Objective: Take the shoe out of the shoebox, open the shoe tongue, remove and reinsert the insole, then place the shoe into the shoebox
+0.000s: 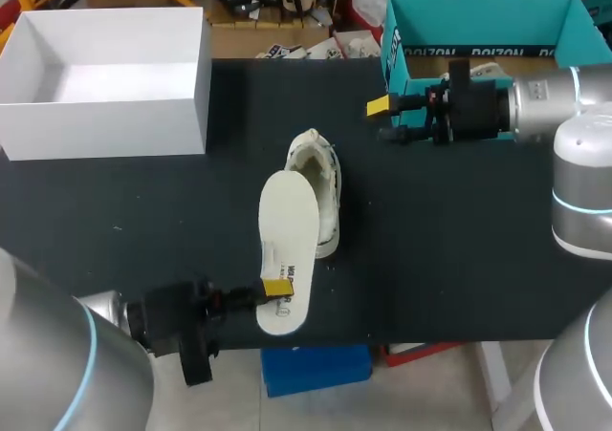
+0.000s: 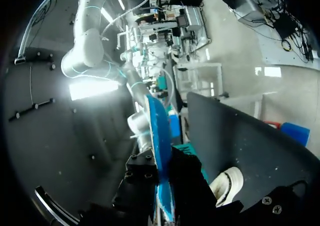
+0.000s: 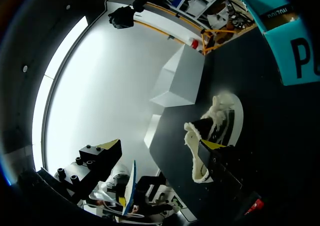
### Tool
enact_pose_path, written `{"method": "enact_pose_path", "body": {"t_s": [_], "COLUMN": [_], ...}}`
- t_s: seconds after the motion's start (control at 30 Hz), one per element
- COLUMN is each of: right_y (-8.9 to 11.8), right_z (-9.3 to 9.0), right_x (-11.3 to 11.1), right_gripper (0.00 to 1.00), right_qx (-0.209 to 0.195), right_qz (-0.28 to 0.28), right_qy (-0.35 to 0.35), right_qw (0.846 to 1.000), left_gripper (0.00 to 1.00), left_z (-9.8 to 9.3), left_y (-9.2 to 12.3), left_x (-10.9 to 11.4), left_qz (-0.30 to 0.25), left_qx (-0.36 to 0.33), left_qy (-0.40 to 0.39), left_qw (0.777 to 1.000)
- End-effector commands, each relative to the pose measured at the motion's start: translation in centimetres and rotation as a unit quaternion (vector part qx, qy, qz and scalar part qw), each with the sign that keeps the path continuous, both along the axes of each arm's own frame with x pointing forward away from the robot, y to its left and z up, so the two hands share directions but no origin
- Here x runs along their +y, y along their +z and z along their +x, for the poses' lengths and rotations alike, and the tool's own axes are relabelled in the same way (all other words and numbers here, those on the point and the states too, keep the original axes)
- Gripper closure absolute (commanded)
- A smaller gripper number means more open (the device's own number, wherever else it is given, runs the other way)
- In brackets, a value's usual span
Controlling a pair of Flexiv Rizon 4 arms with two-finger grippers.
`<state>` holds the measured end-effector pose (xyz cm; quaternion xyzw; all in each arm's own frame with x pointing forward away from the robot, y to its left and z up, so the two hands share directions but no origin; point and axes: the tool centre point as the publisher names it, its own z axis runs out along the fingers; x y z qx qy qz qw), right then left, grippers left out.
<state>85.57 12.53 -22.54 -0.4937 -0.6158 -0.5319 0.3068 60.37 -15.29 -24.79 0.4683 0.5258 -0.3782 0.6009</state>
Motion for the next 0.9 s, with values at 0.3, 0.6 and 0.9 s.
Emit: {"method": "enact_pose_path", "body": {"t_s": [0.3, 0.6, 0.9], "right_y": [-0.1, -0.1, -0.1], "right_z": [0.0, 0.0, 0.0], "right_x": [0.1, 0.1, 0.1], "right_gripper": [0.00, 0.00, 0.00], "right_qx": [0.000, 0.000, 0.000], "right_qz": [0.000, 0.000, 0.000], "right_qy": [-0.001, -0.001, -0.001], "right_qw": [1.000, 1.000, 1.000], "left_gripper": [1.00, 1.00, 1.00], "left_z": [6.8, 11.5, 14.5], "left_y": [-1.6, -2.8, -2.7], "left_x": [-1.2, -1.1, -1.8], "left_qz": [0.020, 0.033, 0.029], "left_qx": [-0.047, -0.051, -0.055], "left_qy": [0.022, 0.037, 0.045], "left_qw": [0.998, 0.997, 0.997]}}
